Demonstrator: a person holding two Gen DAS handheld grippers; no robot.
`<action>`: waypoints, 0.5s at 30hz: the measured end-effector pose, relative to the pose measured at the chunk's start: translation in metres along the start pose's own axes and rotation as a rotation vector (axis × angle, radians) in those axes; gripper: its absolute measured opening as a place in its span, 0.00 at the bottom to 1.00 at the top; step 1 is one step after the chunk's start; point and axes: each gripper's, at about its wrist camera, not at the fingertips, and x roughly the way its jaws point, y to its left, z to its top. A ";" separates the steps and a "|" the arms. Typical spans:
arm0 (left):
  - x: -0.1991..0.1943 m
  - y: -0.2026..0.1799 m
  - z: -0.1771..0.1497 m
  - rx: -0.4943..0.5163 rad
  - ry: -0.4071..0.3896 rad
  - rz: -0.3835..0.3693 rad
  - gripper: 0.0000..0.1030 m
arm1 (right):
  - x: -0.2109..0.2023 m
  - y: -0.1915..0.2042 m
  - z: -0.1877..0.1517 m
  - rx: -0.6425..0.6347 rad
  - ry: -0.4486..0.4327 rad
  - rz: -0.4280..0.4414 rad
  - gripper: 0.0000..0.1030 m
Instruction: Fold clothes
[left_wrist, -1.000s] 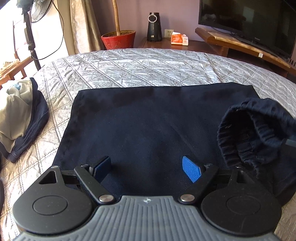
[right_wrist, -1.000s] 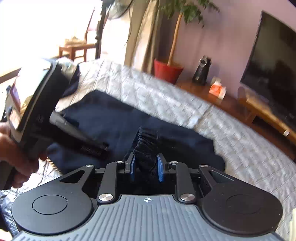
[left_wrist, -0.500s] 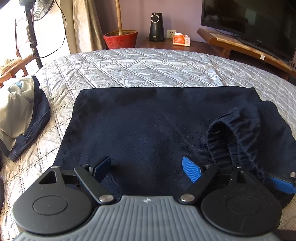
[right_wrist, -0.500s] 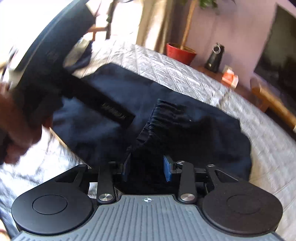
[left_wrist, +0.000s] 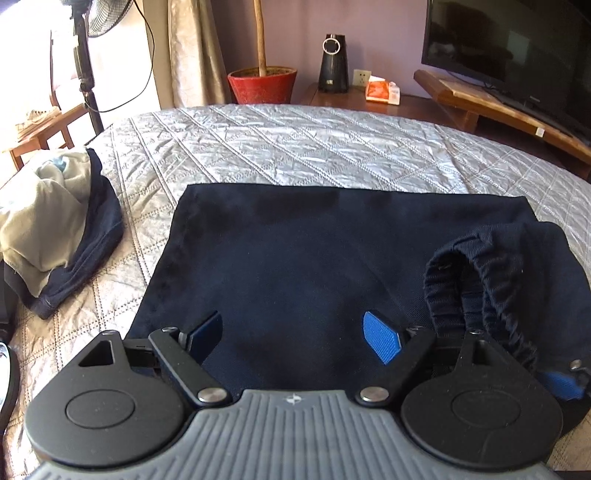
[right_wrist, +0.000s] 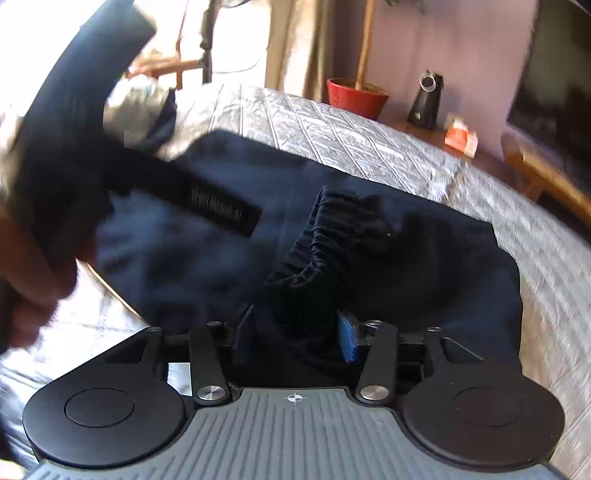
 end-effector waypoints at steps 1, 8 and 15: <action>0.000 0.000 0.000 0.002 0.003 -0.003 0.79 | -0.009 -0.005 0.004 0.046 -0.028 0.030 0.54; 0.001 0.004 0.001 -0.009 0.006 -0.001 0.80 | -0.004 -0.047 0.033 0.224 -0.162 -0.072 0.55; 0.001 0.008 0.005 -0.019 0.000 0.006 0.80 | 0.048 -0.026 0.024 0.059 -0.021 -0.124 0.55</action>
